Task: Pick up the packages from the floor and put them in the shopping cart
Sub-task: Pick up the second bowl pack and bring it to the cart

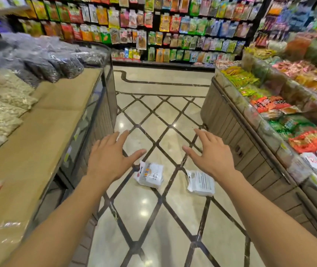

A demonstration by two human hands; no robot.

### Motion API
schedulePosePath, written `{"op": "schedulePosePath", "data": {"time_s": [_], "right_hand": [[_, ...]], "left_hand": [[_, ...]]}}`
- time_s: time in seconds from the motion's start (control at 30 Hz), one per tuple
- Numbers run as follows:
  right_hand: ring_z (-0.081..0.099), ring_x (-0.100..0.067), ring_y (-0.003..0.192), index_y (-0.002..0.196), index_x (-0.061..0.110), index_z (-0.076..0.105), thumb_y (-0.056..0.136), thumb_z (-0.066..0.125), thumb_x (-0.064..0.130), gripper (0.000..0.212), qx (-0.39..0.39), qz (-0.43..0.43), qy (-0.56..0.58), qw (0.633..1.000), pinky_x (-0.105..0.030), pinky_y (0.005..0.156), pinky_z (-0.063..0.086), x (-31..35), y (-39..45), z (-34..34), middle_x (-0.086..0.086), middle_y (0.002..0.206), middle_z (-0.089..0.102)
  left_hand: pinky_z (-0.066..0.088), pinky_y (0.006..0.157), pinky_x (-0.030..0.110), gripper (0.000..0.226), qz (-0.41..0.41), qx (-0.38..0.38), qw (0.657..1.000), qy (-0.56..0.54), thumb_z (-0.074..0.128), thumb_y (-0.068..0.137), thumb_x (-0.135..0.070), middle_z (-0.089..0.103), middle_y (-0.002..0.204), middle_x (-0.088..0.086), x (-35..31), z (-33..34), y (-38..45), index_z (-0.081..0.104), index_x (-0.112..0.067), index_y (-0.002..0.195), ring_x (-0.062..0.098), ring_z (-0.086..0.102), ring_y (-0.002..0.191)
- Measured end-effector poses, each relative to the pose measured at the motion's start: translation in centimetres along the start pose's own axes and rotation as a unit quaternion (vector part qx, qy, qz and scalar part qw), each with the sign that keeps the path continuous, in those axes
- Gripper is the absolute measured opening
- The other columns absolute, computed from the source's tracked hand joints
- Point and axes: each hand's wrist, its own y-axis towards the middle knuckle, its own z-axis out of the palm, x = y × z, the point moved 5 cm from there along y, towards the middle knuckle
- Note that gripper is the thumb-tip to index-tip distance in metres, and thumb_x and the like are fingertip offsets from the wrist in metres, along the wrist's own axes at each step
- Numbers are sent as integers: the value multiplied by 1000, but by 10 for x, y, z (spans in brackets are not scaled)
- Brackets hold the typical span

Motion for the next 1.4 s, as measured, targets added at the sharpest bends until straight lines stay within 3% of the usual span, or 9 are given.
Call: {"op": "schedulePosePath", "data": {"time_s": [0.4,0.57,0.63,0.77,0.9,1.03,1.17,1.3,1.4], "right_hand": [[40,-30,147,160,29,34,95,40,76,80,35,-39,5,999,-51,112,38,-13,269,96,1,160,45],[43,-28,144,157,31,38,86,25,85,90,92,-36,21,995,-51,107,42,-25,383,166,3,157,49],[46,-29,142,156,30,40,84,22,86,93,121,-52,9,991,-51,105,42,-28,415,203,2,155,51],[49,-32,139,156,27,44,92,37,79,83,198,-92,-21,976,-51,102,44,-39,448,313,-4,152,55],[47,-33,140,157,30,38,88,25,82,88,283,-79,-42,955,-51,104,44,-62,454,456,-1,155,50],[39,-29,147,161,33,27,91,26,84,87,368,-73,-65,925,-49,109,43,-87,446,609,-1,162,40],[41,-32,145,160,32,27,93,38,79,83,408,-83,-83,906,-52,109,41,-102,449,749,-3,160,42],[45,-37,140,159,28,32,92,46,76,83,419,-110,-92,897,-52,109,42,-116,456,867,-11,156,46],[44,-41,140,160,24,31,91,54,73,88,440,-105,-71,889,-54,111,41,-128,462,939,-16,156,44]], "left_hand": [[33,121,48,98,-1,26,999,40,26,87,-93,48,161,3,16,76,255,38,-28,160,26,43,148],[45,108,49,98,-22,61,996,60,28,86,-89,65,141,7,23,138,361,55,-19,149,30,60,131],[48,103,49,98,-24,92,992,84,27,88,-89,68,136,9,32,171,394,58,-17,146,32,63,126],[45,105,49,100,-33,127,987,90,22,85,-91,68,136,9,62,261,439,60,-18,143,33,62,126],[40,110,48,100,-83,212,972,62,23,84,-88,61,148,8,94,398,432,55,-21,150,32,56,136],[47,106,49,101,-113,314,942,33,17,82,-88,65,142,10,120,563,384,53,-23,150,35,60,130],[34,115,45,102,-189,453,871,-16,13,80,-93,50,156,3,142,716,328,32,-32,160,30,43,144],[35,110,48,96,-238,514,822,-63,21,89,-88,51,152,12,159,842,282,35,-25,159,36,47,138],[38,109,49,106,-346,530,761,-146,25,86,-90,49,155,16,161,909,260,34,-14,159,38,47,140]]}}
